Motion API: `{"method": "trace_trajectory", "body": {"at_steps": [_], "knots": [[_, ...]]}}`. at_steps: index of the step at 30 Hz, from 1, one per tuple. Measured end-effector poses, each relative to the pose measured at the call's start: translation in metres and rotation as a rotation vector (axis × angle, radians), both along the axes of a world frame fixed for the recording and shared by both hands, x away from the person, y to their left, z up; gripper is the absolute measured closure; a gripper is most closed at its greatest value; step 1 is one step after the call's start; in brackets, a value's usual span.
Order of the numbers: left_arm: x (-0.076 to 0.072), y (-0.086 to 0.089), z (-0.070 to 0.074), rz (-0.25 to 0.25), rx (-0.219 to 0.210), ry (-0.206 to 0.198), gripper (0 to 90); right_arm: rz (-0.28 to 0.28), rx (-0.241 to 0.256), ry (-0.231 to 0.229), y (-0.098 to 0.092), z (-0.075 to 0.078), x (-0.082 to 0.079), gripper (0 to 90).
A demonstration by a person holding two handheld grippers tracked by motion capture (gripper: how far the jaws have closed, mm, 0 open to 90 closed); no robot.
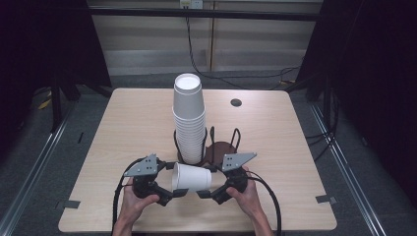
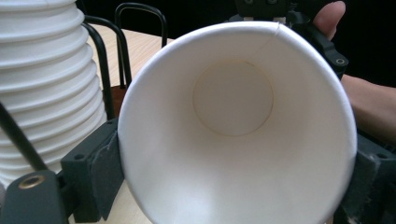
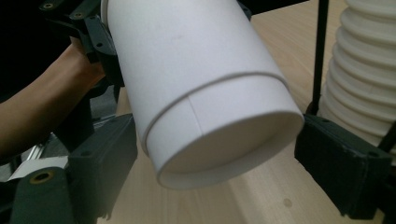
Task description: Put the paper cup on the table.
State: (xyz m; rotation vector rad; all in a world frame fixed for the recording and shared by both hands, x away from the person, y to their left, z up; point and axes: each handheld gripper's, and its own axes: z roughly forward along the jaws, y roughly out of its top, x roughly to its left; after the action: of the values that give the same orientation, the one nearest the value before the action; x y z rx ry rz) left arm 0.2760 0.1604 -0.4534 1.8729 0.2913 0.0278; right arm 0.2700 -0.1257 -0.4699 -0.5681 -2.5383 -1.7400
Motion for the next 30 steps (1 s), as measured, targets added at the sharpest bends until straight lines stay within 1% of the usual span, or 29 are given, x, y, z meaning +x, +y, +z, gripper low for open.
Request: {"method": "trace_trajectory", "body": {"at_steps": [1, 3, 4, 5, 6, 7, 8, 9, 10, 11, 12, 13, 15, 16, 18, 20, 21, 22, 24, 25, 26, 27, 29, 30], "knots": [[0.000, 0.001, 0.000, 0.006, 0.003, 0.000, 11.0, 0.000, 0.000, 0.000, 0.000, 0.000, 0.000, 12.9], [0.000, 0.003, 0.001, 0.023, 0.009, 0.005, 10.9, -0.035, 0.005, -0.014, -0.002, -0.002, -0.003, 12.9], [0.000, 0.004, 0.001, 0.035, 0.007, 0.008, 10.8, -0.055, 0.012, -0.027, -0.002, -0.002, -0.005, 12.8], [0.000, 0.004, 0.001, 0.035, 0.007, 0.008, 10.7, -0.078, 0.019, -0.042, -0.003, -0.001, -0.006, 12.8], [0.001, 0.005, 0.002, 0.045, 0.005, 0.016, 10.7, -0.078, 0.019, -0.042, -0.003, -0.001, -0.006, 12.8], [0.002, 0.006, 0.002, 0.044, -0.001, 0.025, 10.7, -0.088, 0.027, -0.050, -0.004, -0.001, -0.007, 12.8], [0.003, 0.008, 0.002, 0.045, 0.004, 0.028, 10.7, -0.111, 0.041, -0.061, -0.005, -0.001, -0.009, 12.8], [0.003, 0.008, 0.002, 0.045, 0.004, 0.028, 10.7, -0.133, 0.032, -0.069, -0.005, -0.002, -0.010, 12.8], [0.004, 0.010, 0.003, 0.064, 0.011, 0.029, 10.7, -0.151, 0.024, -0.076, -0.006, -0.002, -0.011, 12.8], [0.004, 0.011, 0.003, 0.064, 0.008, 0.029, 10.7, -0.167, 0.022, -0.084, -0.007, -0.003, -0.013, 12.8], [0.004, 0.012, 0.004, 0.063, 0.014, 0.029, 10.7, -0.182, 0.021, -0.085, -0.007, -0.004, -0.013, 12.9], [0.004, 0.012, 0.004, 0.063, 0.014, 0.029, 10.7, -0.182, 0.021, -0.085, -0.007, -0.004, -0.013, 12.9], [0.004, 0.013, 0.004, 0.071, 0.032, 0.027, 10.7, -0.197, 0.023, -0.093, -0.009, -0.007, -0.015, 12.9], [0.004, 0.015, 0.004, 0.080, 0.052, 0.025, 10.6, -0.221, 0.023, -0.107, -0.011, -0.009, -0.016, 12.9], [0.005, 0.018, 0.005, 0.083, 0.066, 0.026, 10.7, -0.248, 0.027, -0.122, -0.013, -0.011, -0.017, 12.9], [0.004, 0.021, 0.006, 0.085, 0.074, 0.030, 10.7, -0.265, 0.046, -0.117, -0.016, -0.013, -0.018, 12.8], [0.004, 0.021, 0.006, 0.085, 0.074, 0.030, 10.6, -0.265, 0.046, -0.117, -0.016, -0.013, -0.018, 12.8], [0.004, 0.023, 0.007, 0.083, 0.094, 0.033, 10.6, -0.277, 0.064, -0.116, -0.019, -0.014, -0.018, 12.8], [0.004, 0.025, 0.008, 0.083, 0.113, 0.026, 10.6, -0.297, 0.065, -0.119, -0.021, -0.014, -0.019, 12.7], [0.004, 0.025, 0.008, 0.083, 0.113, 0.026, 10.6, -0.297, 0.065, -0.119, -0.021, -0.014, -0.019, 12.7], [0.004, 0.026, 0.009, 0.082, 0.119, 0.025, 10.6, -0.319, 0.073, -0.126, -0.023, -0.014, -0.020, 12.8], [0.004, 0.028, 0.010, 0.086, 0.128, 0.022, 10.6, -0.319, 0.073, -0.126, -0.023, -0.014, -0.020, 12.8], [0.004, 0.030, 0.012, 0.090, 0.131, 0.025, 10.6, -0.327, 0.078, -0.130, -0.025, -0.015, -0.021, 12.7], [0.004, 0.033, 0.014, 0.093, 0.133, 0.023, 10.6, -0.342, 0.083, -0.144, -0.026, -0.015, -0.022, 12.7]]}}
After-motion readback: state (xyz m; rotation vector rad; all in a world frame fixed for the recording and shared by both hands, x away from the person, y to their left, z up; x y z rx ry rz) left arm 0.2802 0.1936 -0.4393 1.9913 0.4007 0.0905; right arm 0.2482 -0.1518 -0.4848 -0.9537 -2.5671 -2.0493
